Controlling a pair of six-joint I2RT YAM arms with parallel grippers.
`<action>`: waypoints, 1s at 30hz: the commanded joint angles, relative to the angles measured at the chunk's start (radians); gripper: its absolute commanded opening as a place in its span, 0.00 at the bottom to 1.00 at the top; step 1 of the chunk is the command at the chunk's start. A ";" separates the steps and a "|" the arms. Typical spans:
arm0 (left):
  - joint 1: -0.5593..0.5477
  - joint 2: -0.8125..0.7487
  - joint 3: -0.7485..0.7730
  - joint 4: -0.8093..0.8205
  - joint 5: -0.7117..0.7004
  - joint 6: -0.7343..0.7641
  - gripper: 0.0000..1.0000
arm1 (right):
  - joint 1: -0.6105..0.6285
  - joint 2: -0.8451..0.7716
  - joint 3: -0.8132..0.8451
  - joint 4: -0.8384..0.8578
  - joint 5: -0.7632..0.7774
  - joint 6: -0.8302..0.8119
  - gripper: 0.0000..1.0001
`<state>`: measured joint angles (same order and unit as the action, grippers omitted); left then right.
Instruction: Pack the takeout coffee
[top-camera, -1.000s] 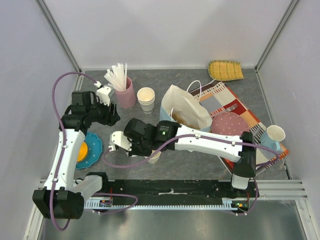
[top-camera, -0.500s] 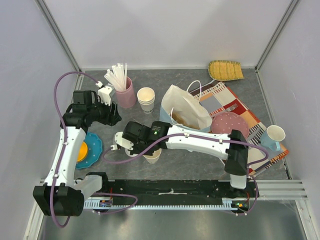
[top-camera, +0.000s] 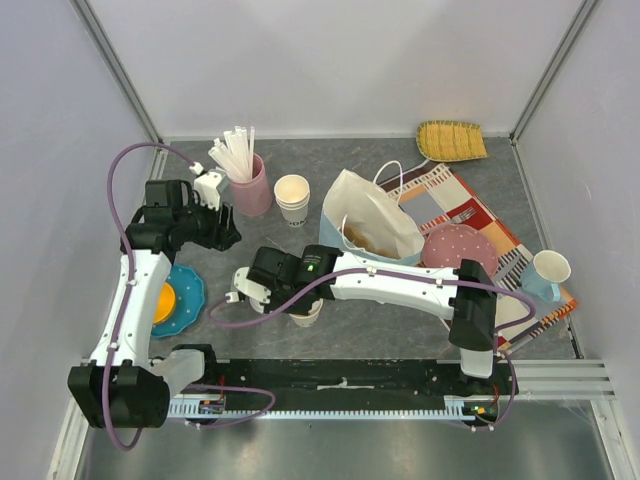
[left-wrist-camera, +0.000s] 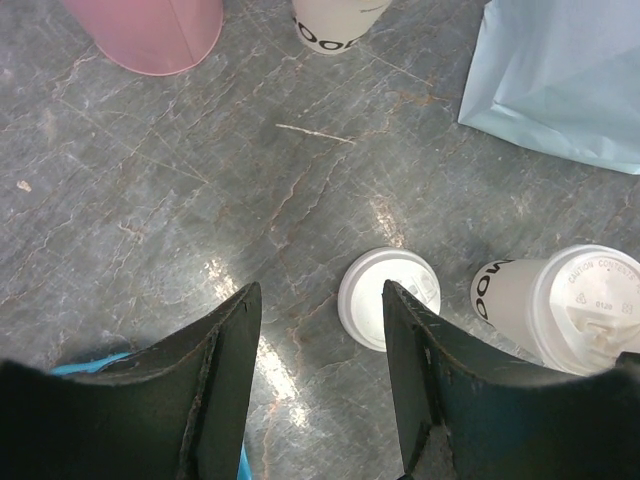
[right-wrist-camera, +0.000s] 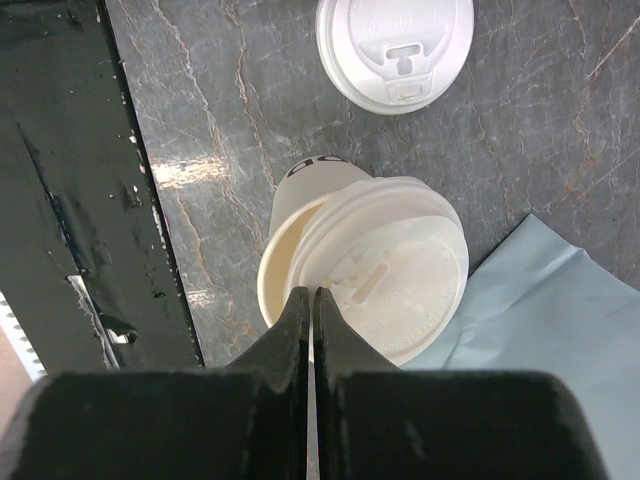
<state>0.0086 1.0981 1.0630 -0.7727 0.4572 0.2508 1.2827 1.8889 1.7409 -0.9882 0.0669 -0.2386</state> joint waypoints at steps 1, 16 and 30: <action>0.018 0.002 0.031 0.013 0.031 -0.008 0.58 | 0.004 -0.002 0.014 -0.021 -0.003 0.021 0.00; 0.019 0.017 0.040 0.013 0.037 -0.007 0.59 | 0.032 0.026 0.074 -0.076 0.051 0.015 0.00; 0.022 0.019 0.038 0.013 0.038 -0.004 0.58 | 0.058 -0.007 0.088 -0.090 0.109 0.022 0.00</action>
<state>0.0235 1.1149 1.0668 -0.7727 0.4580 0.2508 1.3319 1.9133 1.7874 -1.0576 0.1307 -0.2310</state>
